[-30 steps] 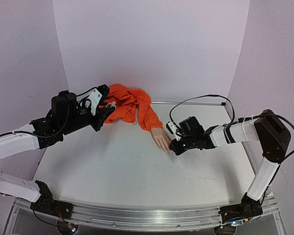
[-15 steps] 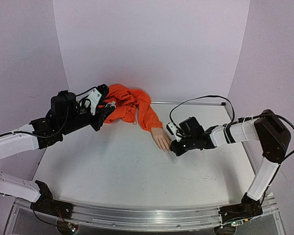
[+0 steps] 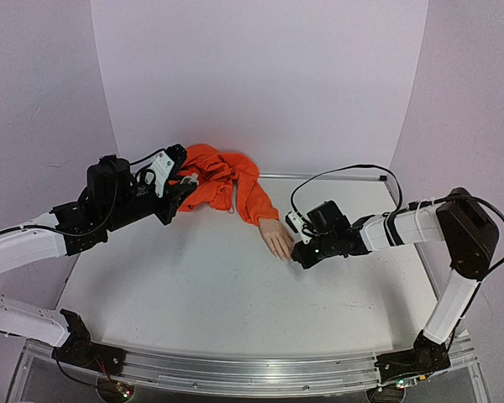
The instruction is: Paint the nails
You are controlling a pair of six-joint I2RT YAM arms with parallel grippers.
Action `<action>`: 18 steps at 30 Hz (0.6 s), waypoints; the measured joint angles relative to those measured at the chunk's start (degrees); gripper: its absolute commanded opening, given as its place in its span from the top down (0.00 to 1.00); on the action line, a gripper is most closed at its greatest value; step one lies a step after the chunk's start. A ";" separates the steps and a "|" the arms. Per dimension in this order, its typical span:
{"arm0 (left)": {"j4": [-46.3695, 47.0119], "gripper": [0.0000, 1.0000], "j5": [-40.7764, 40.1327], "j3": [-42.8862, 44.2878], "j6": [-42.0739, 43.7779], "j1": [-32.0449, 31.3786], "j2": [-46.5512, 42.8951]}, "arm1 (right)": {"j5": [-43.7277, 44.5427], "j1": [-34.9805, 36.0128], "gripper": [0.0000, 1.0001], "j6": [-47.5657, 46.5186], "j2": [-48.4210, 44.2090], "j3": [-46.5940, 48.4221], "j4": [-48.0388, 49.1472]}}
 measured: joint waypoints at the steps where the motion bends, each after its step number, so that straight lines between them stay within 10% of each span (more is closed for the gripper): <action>1: 0.00 1.00 0.00 0.00 -0.02 0.00 0.00 | -0.09 0.00 1.00 0.00 -0.04 0.00 -0.15; 18: 0.02 1.00 -0.02 0.00 -0.02 0.00 -1.01 | 0.15 0.00 1.00 0.00 -5.35 -0.28 -0.98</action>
